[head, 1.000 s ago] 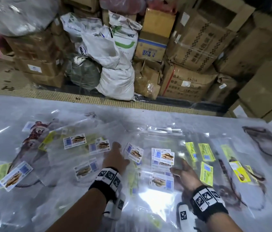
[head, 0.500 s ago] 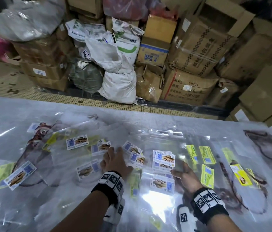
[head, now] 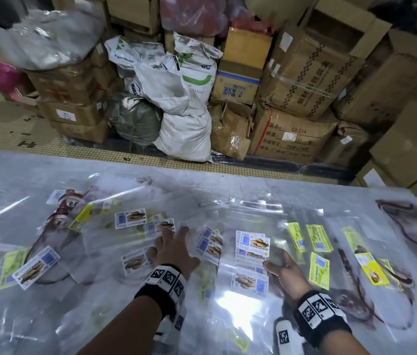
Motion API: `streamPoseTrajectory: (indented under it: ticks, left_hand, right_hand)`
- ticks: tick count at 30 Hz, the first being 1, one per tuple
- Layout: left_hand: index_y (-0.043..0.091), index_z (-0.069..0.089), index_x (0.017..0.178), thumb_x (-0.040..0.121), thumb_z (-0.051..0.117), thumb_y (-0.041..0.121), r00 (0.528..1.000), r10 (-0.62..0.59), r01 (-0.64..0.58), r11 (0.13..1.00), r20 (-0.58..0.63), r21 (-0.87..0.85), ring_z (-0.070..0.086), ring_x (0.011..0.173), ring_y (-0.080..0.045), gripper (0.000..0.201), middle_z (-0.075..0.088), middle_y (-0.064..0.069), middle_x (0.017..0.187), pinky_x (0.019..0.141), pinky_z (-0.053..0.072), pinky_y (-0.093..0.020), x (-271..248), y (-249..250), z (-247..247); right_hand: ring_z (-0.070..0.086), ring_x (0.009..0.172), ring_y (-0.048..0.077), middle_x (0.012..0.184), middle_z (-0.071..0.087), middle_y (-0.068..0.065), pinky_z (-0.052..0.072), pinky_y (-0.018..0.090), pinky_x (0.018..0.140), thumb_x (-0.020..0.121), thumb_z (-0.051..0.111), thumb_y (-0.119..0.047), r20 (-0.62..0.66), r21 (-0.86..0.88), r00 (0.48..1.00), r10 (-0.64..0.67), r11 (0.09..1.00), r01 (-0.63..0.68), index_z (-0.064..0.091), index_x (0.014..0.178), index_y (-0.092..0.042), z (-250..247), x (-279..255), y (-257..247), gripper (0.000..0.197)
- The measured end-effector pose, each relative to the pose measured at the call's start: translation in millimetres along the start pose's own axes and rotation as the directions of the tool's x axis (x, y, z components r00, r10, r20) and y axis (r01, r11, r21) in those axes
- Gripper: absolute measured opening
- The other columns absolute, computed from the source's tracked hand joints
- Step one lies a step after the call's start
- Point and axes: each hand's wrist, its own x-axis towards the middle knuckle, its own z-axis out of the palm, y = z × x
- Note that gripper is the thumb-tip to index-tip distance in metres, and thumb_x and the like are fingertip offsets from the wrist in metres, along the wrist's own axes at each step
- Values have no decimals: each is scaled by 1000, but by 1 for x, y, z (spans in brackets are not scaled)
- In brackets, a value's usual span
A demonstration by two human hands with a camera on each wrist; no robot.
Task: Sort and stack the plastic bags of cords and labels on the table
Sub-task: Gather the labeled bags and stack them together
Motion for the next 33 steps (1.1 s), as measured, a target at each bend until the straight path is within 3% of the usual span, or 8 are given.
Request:
streamPoseTrajectory:
  ticks: [5, 9, 15, 20, 24, 28, 31, 33]
  left_hand:
    - [30, 27, 145, 72, 70, 41, 996, -16, 5, 992, 87, 129, 36, 130, -30, 85, 41, -4, 142, 103, 30, -48, 2, 4, -5]
    - [24, 41, 128, 74, 71, 27, 992, 24, -22, 1000, 123, -18, 47, 120, -26, 62, 50, -3, 131, 101, 43, -42, 3, 6, -4]
    - [19, 46, 105, 90, 54, 6, 965, 192, -94, 888, 178, -450, 56, 73, -13, 21, 56, -5, 95, 56, 46, -25, 2, 2, -15]
    - [27, 48, 89, 96, 51, 5, 979, 205, -168, 724, -24, -669, 64, 56, -18, 23, 71, -7, 84, 43, 46, -30, 0, -10, -41]
    - [39, 43, 82, 101, 47, 11, 946, 215, -323, 606, -241, -727, 68, 60, -27, 34, 70, -5, 86, 52, 53, -43, -16, -8, -80]
    - [24, 43, 99, 100, 44, 3, 919, 237, -388, 410, -314, -825, 63, 51, -25, 21, 73, -4, 88, 39, 38, -22, -38, 3, -105]
    - [20, 44, 103, 99, 47, 4, 964, 210, -215, 249, -164, -944, 59, 46, -25, 17, 72, -7, 83, 37, 32, -18, -40, 9, -95]
    - [19, 46, 95, 98, 52, 6, 984, 175, -65, 280, -15, -958, 58, 46, -20, 15, 68, -7, 76, 37, 32, -18, -37, 8, -74]
  right_hand:
    - [68, 105, 36, 115, 70, 23, 54, 42, 89, 92, 51, 16, -3, -3, 1000, -3, 1000, 3, 54, 124, -8, 0, 0, 0, 40]
    - [68, 105, 37, 115, 70, 24, 54, 43, 88, 92, 51, 15, -10, -15, 1000, -1, 1000, 1, 53, 125, -6, 0, 0, 1, 39]
    - [67, 103, 37, 115, 69, 25, 56, 43, 87, 92, 51, 16, -19, 0, 1000, -8, 1000, 8, 52, 125, -5, 1, 1, 3, 40]
    - [68, 96, 37, 107, 71, 22, 57, 47, 84, 92, 47, 19, -20, -63, 1000, -22, 998, 20, 53, 119, -15, 12, -8, -8, 43]
    - [56, 58, 17, 87, 70, 10, 45, 32, 52, 94, 44, 8, -7, -331, 997, -79, 941, 72, 43, 117, -40, 25, -12, -20, 52]
    - [57, 52, 5, 79, 72, -2, 42, 20, 46, 95, 42, 12, 79, -331, 986, -148, 929, 166, 51, 120, -32, 40, -28, -42, 52]
    - [52, 48, -1, 112, 69, 4, 41, 14, 46, 94, 49, 10, 148, -241, 973, -176, 948, 208, 58, 120, -35, 48, -33, -52, 52]
    - [62, 66, -3, 134, 60, 7, 47, 14, 59, 93, 53, 8, 182, -134, 971, -156, 974, 182, 51, 137, -30, 52, -30, -53, 59]
